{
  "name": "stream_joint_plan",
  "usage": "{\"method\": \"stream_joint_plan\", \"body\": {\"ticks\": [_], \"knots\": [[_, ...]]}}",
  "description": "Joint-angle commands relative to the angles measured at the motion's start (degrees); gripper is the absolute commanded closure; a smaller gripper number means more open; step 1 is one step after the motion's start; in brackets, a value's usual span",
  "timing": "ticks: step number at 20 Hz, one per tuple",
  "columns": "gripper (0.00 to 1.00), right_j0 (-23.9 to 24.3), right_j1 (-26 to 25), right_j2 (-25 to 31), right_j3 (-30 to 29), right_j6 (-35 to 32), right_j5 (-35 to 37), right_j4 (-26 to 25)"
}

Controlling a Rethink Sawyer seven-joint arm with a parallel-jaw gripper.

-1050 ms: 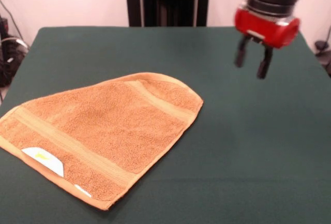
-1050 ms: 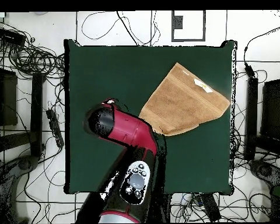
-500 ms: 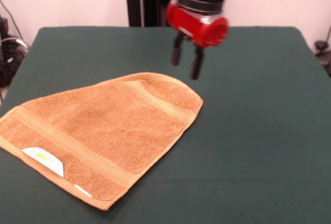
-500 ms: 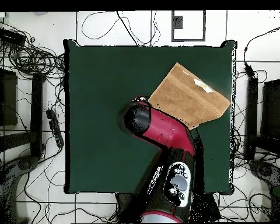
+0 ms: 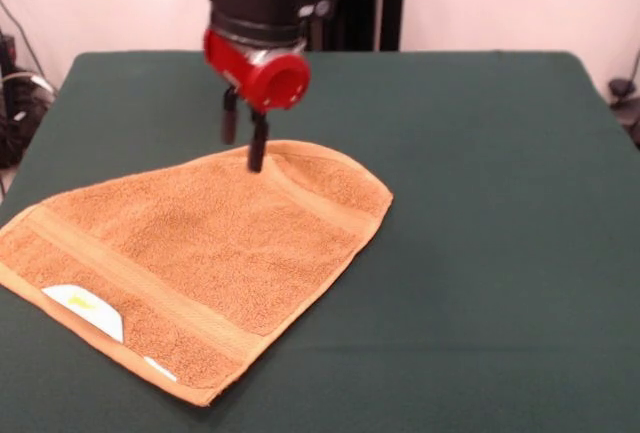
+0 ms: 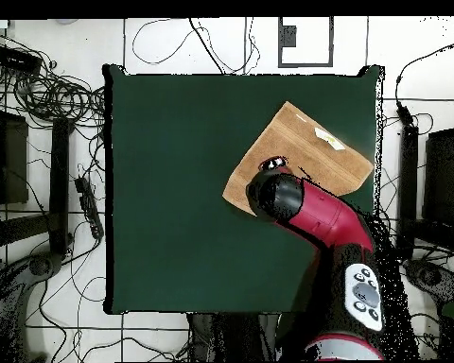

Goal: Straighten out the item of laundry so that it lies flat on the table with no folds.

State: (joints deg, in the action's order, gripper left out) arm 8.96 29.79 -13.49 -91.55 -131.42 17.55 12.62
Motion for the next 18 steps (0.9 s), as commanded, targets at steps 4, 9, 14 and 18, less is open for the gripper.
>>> {"method": "stream_joint_plan", "body": {"ticks": [4, 9, 14, 18], "knots": [[0.00, -1.96, -10.44, 12.45, -2.60, -4.77, -11.05, -3.64], [0.00, -2.25, -11.63, 12.18, -1.74, -5.06, -11.35, -3.46], [0.00, -1.88, -11.74, 12.59, -1.71, -4.76, -11.63, -3.79], [0.00, -1.45, -11.75, 13.17, -1.98, -4.91, -12.32, -3.95]]}}
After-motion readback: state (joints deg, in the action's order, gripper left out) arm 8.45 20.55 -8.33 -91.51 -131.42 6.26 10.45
